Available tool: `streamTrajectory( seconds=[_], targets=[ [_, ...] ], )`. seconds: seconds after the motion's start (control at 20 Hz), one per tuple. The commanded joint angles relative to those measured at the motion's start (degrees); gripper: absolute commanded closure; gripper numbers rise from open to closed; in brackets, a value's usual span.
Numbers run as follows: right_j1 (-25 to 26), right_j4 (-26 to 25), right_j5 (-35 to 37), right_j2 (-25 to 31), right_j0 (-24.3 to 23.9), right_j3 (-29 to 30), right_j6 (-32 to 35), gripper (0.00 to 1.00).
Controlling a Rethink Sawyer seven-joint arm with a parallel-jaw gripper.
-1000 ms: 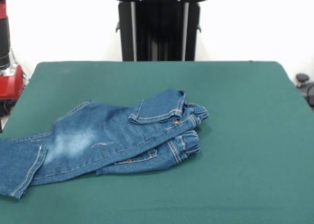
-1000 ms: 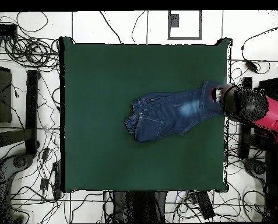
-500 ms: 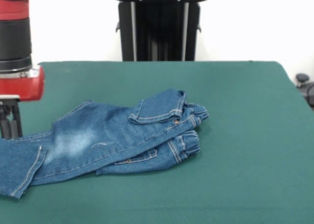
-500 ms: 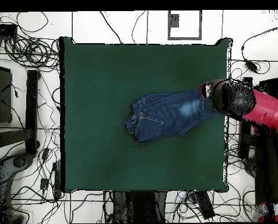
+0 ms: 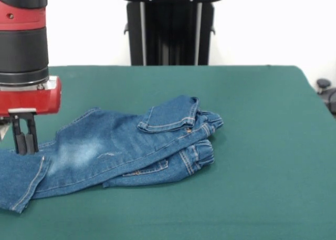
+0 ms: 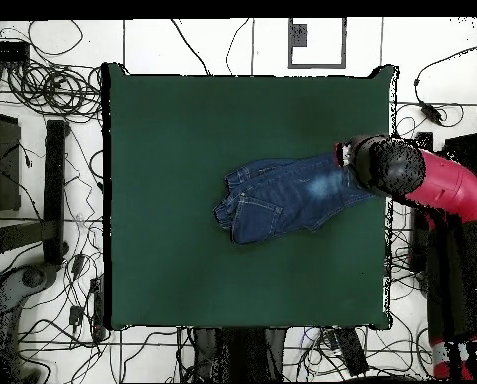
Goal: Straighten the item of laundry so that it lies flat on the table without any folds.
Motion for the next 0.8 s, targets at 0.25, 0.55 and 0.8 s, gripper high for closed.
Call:
streamTrajectory(
  seconds=[0.25,0.55,0.8],
  targets=[
    [5.2,1.0,-2.4,1.1,2.1,3.6,8.3,1.0],
    [5.1,1.2,-3.5,2.4,1.1,4.4,7.1,0.0],
    [5.0,1.4,-3.9,2.7,0.8,4.8,7.1,0.0]
  ],
)
